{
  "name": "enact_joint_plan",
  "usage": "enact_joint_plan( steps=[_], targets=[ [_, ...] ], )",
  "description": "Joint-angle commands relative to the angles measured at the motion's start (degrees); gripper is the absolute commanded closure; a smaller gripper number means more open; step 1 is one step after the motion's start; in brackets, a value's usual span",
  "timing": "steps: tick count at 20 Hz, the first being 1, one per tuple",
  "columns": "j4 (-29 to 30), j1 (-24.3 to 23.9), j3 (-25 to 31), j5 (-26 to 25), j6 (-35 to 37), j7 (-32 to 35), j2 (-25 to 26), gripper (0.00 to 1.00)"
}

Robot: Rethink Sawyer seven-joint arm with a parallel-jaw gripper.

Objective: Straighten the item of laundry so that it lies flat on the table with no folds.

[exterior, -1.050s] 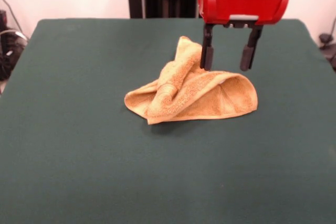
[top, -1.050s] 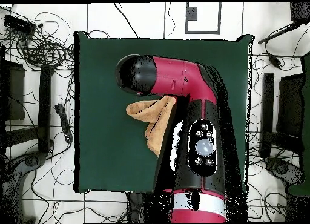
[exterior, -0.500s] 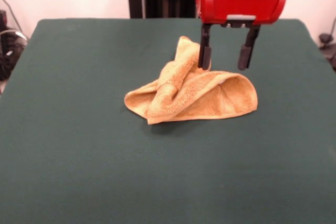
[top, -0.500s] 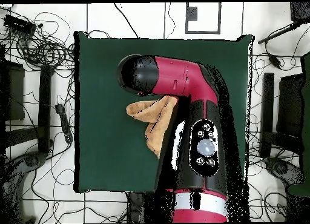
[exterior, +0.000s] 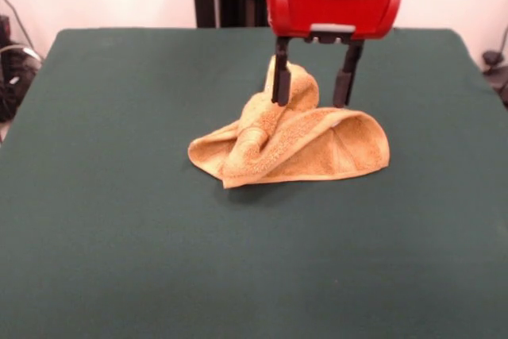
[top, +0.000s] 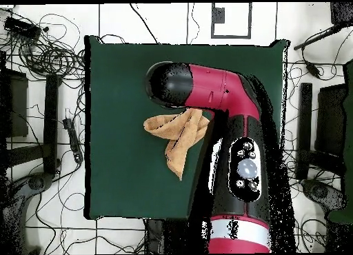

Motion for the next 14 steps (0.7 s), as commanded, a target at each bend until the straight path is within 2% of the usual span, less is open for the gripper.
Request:
enact_joint_plan(
  steps=[1,8,14],
  targets=[
    [2.46,0.59,3.93,1.10,6.13,6.61,1.29,0.00],
    [2.82,-1.03,4.02,1.01,5.85,5.78,1.73,0.00],
    [2.42,-3.65,5.12,-0.03,5.41,1.98,2.77,0.00]
  ],
)
